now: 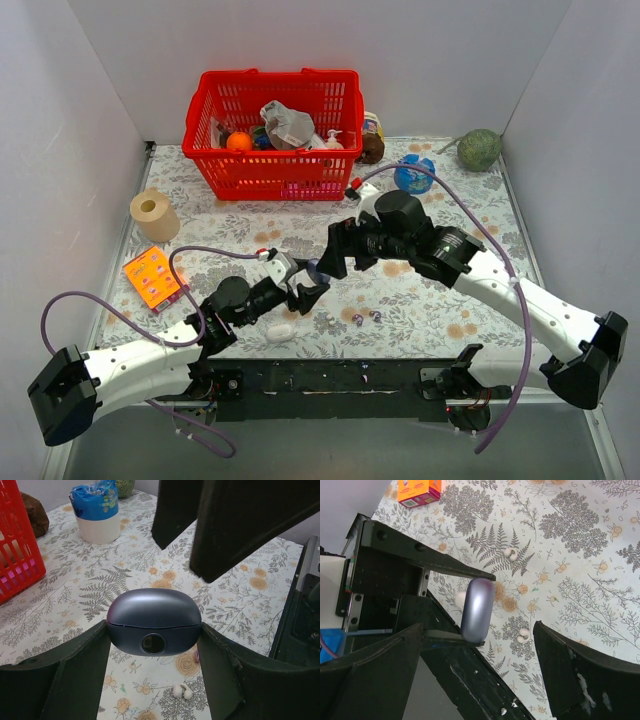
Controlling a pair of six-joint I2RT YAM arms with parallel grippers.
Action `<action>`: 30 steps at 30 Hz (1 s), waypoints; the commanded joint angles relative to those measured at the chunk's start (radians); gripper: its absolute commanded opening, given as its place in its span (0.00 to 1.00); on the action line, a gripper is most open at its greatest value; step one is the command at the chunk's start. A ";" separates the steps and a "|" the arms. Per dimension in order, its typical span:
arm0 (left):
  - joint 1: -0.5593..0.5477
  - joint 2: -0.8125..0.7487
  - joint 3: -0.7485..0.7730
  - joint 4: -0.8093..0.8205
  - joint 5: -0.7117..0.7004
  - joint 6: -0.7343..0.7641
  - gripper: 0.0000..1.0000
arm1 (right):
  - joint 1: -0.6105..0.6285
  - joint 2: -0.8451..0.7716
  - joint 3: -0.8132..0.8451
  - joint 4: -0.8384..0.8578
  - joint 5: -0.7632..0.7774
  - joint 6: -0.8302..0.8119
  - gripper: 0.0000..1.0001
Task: Insert the wireless bluetooth earbuds into the charging case
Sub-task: Open the charging case.
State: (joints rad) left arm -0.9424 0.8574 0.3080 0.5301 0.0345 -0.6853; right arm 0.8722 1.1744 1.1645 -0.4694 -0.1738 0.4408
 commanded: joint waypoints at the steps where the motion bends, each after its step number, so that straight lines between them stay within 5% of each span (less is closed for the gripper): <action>1: -0.009 -0.003 0.048 -0.027 0.041 0.036 0.00 | 0.031 0.056 0.067 -0.020 0.065 -0.016 0.98; 14: -0.013 -0.017 0.054 -0.041 0.058 0.064 0.00 | 0.047 0.100 0.057 -0.075 0.135 -0.030 0.87; 30: -0.021 -0.066 0.042 -0.051 0.035 0.069 0.00 | 0.044 0.065 0.001 -0.083 0.209 -0.017 0.84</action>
State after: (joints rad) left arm -0.9550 0.8402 0.3248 0.4534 0.0834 -0.6315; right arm 0.9192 1.2716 1.1793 -0.5446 -0.0338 0.4244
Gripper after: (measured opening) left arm 0.635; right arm 0.848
